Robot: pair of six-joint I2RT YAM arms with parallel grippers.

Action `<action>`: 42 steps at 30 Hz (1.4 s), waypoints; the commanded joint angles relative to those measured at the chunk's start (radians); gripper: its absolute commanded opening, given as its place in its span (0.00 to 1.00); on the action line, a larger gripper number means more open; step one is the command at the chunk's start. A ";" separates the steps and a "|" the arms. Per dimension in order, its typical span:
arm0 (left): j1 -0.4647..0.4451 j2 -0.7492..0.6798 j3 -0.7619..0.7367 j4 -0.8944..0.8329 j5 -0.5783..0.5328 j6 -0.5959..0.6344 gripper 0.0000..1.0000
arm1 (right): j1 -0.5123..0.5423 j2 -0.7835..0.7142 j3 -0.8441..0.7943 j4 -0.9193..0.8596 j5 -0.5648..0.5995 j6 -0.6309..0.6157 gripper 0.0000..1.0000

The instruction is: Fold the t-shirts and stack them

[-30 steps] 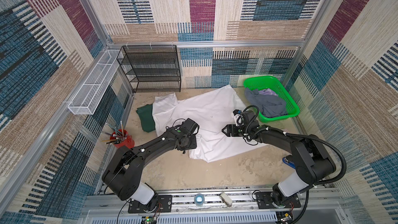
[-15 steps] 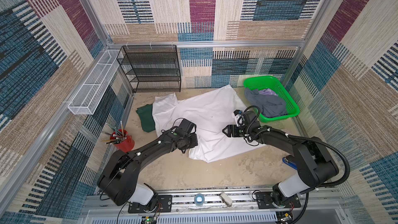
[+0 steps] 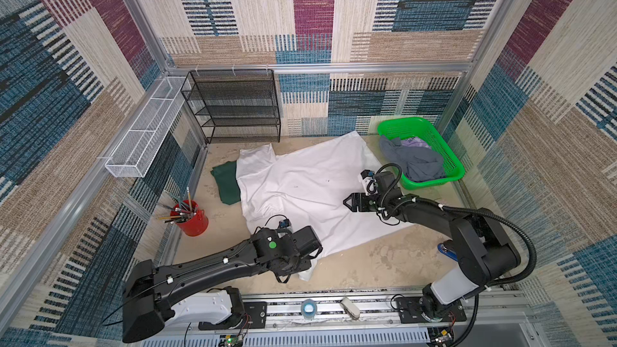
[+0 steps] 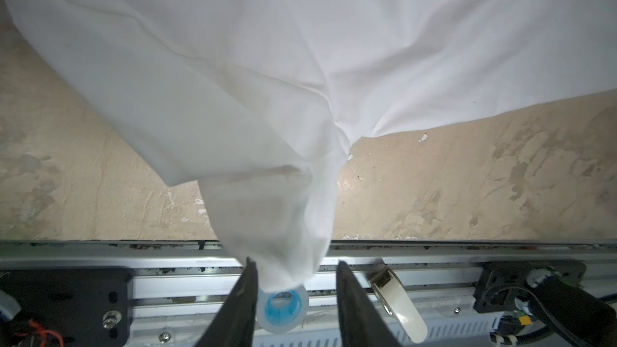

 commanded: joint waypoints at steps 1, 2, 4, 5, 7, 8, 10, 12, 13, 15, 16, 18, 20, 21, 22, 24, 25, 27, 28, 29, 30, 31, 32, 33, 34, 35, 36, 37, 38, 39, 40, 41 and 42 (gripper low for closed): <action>-0.009 0.025 0.065 -0.116 -0.112 -0.023 0.46 | 0.000 -0.002 -0.002 0.039 -0.020 0.000 0.82; -0.009 0.022 0.071 -0.117 -0.146 -0.017 0.48 | 0.000 -0.003 -0.005 0.038 -0.016 -0.001 0.82; -0.001 0.010 0.065 -0.105 -0.180 0.006 0.51 | 0.000 -0.003 -0.004 0.034 -0.012 -0.002 0.82; 0.010 0.005 0.055 -0.113 -0.192 0.009 0.51 | 0.000 0.000 -0.005 0.034 -0.012 -0.002 0.82; 0.049 -0.003 0.014 -0.110 -0.185 0.039 0.51 | 0.001 0.006 0.000 0.034 -0.019 -0.002 0.82; 0.082 -0.004 -0.015 -0.112 -0.170 0.059 0.51 | 0.001 0.011 0.002 0.034 -0.023 -0.002 0.82; 0.156 -0.007 -0.078 -0.076 -0.116 0.122 0.50 | 0.000 0.017 0.009 0.032 -0.029 -0.003 0.82; 0.219 -0.013 -0.136 -0.049 -0.090 0.158 0.51 | 0.000 0.023 0.016 0.024 -0.029 -0.007 0.82; 0.246 -0.017 -0.160 -0.031 -0.088 0.180 0.51 | 0.000 0.027 0.021 0.019 -0.027 -0.011 0.82; 0.310 -0.020 -0.202 0.014 -0.071 0.221 0.50 | 0.001 0.029 0.023 0.014 -0.025 -0.013 0.82; 0.337 -0.020 -0.219 0.048 -0.052 0.246 0.50 | 0.000 0.032 0.026 0.012 -0.025 -0.015 0.82; 0.381 0.002 -0.239 0.094 -0.016 0.279 0.50 | 0.000 0.038 0.032 0.005 -0.025 -0.016 0.82; 0.398 0.040 -0.238 0.092 -0.013 0.299 0.50 | 0.001 0.040 0.036 0.000 -0.026 -0.017 0.82; 0.400 0.053 -0.229 0.067 -0.007 0.300 0.49 | 0.001 0.040 0.038 -0.002 -0.025 -0.018 0.82; 0.397 0.055 -0.223 0.040 -0.004 0.296 0.49 | 0.001 0.038 0.040 -0.007 -0.024 -0.019 0.82; 0.381 0.004 -0.251 0.016 0.013 0.266 0.48 | 0.001 0.032 0.037 -0.009 -0.023 -0.021 0.82; 0.378 -0.036 -0.278 0.017 0.027 0.246 0.48 | 0.001 0.032 0.035 -0.006 -0.021 -0.019 0.82; 0.378 -0.121 -0.344 0.032 0.063 0.204 0.48 | 0.000 0.039 0.039 -0.008 -0.022 -0.021 0.82; 0.377 -0.150 -0.371 0.042 0.078 0.188 0.47 | 0.001 0.045 0.043 -0.009 -0.024 -0.021 0.82; 0.378 -0.168 -0.400 0.061 0.089 0.177 0.47 | 0.001 0.050 0.045 -0.008 -0.026 -0.021 0.82; 0.378 -0.173 -0.417 0.081 0.095 0.174 0.48 | 0.000 0.055 0.048 -0.006 -0.027 -0.020 0.82; 0.378 -0.166 -0.429 0.106 0.099 0.173 0.47 | 0.001 0.058 0.052 -0.006 -0.029 -0.018 0.82; 0.378 -0.147 -0.434 0.139 0.108 0.177 0.48 | 0.001 0.062 0.055 -0.008 -0.033 -0.018 0.82; 0.378 -0.124 -0.434 0.170 0.113 0.185 0.48 | 0.001 0.064 0.060 -0.011 -0.034 -0.018 0.82; 0.378 -0.094 -0.429 0.196 0.121 0.193 0.49 | 0.001 0.063 0.063 -0.013 -0.034 -0.018 0.82; 0.378 -0.059 -0.419 0.217 0.127 0.200 0.49 | 0.001 0.062 0.065 -0.016 -0.034 -0.018 0.82; 0.377 -0.030 -0.410 0.231 0.132 0.208 0.49 | 0.001 0.057 0.066 -0.019 -0.033 -0.020 0.82; 0.378 -0.005 -0.403 0.244 0.134 0.213 0.48 | 0.001 0.055 0.066 -0.024 -0.030 -0.021 0.82; 0.378 0.020 -0.398 0.252 0.137 0.214 0.45 | 0.001 0.053 0.065 -0.027 -0.028 -0.024 0.82; 0.377 0.033 -0.394 0.251 0.135 0.215 0.40 | 0.001 0.050 0.066 -0.032 -0.024 -0.027 0.82; 0.378 0.043 -0.388 0.243 0.130 0.215 0.32 | 0.001 0.047 0.065 -0.033 -0.021 -0.029 0.82; 0.378 0.045 -0.385 0.227 0.124 0.214 0.24 | 0.001 0.045 0.060 -0.034 -0.019 -0.029 0.82; 0.377 0.040 -0.382 0.208 0.116 0.214 0.15 | 0.001 0.041 0.056 -0.031 -0.018 -0.028 0.82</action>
